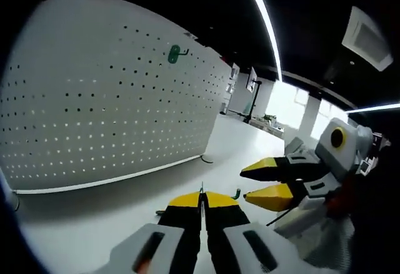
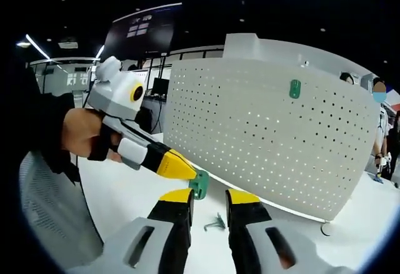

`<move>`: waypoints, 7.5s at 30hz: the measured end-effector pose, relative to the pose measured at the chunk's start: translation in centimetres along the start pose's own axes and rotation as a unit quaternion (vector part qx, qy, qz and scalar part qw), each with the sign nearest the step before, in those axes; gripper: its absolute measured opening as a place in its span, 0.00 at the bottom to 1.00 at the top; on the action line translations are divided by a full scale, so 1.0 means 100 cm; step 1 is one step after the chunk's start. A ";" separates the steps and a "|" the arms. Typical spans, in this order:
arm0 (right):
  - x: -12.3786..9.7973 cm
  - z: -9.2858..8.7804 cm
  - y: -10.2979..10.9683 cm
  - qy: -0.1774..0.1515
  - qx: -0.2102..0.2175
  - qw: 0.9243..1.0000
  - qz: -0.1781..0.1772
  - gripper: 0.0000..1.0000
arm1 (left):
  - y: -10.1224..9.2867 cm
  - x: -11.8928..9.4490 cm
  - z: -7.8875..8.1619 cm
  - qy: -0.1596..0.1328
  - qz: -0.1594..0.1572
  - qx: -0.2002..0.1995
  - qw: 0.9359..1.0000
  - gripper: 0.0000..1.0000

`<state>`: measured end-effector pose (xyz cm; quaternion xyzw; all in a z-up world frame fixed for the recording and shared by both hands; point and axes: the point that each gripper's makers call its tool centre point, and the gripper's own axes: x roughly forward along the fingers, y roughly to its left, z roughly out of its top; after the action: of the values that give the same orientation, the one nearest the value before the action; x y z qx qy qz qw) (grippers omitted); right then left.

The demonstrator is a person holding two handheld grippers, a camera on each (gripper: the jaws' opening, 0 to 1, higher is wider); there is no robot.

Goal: Insert the hook assembly into the mounting plate slot until the hook locks in place.

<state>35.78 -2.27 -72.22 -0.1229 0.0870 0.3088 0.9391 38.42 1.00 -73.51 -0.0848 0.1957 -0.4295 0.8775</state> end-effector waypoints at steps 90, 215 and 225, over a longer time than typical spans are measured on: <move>0.001 -0.011 -0.005 0.024 0.011 1.000 -0.003 0.01 | -0.021 -0.024 0.010 -0.034 -0.005 0.056 0.998 0.38; 0.092 0.138 -0.237 -0.097 -0.008 0.961 -0.260 0.01 | 0.018 -0.087 0.004 -0.084 0.092 0.098 0.987 0.38; 0.092 0.135 -0.240 -0.093 -0.005 0.959 -0.268 0.02 | 0.018 -0.087 0.005 -0.087 0.090 0.098 0.987 0.38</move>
<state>58.68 -11.99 -57.27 -0.1171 -0.0382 0.0561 0.9908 35.07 8.97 -71.25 -0.0175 0.0830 -0.3564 0.9305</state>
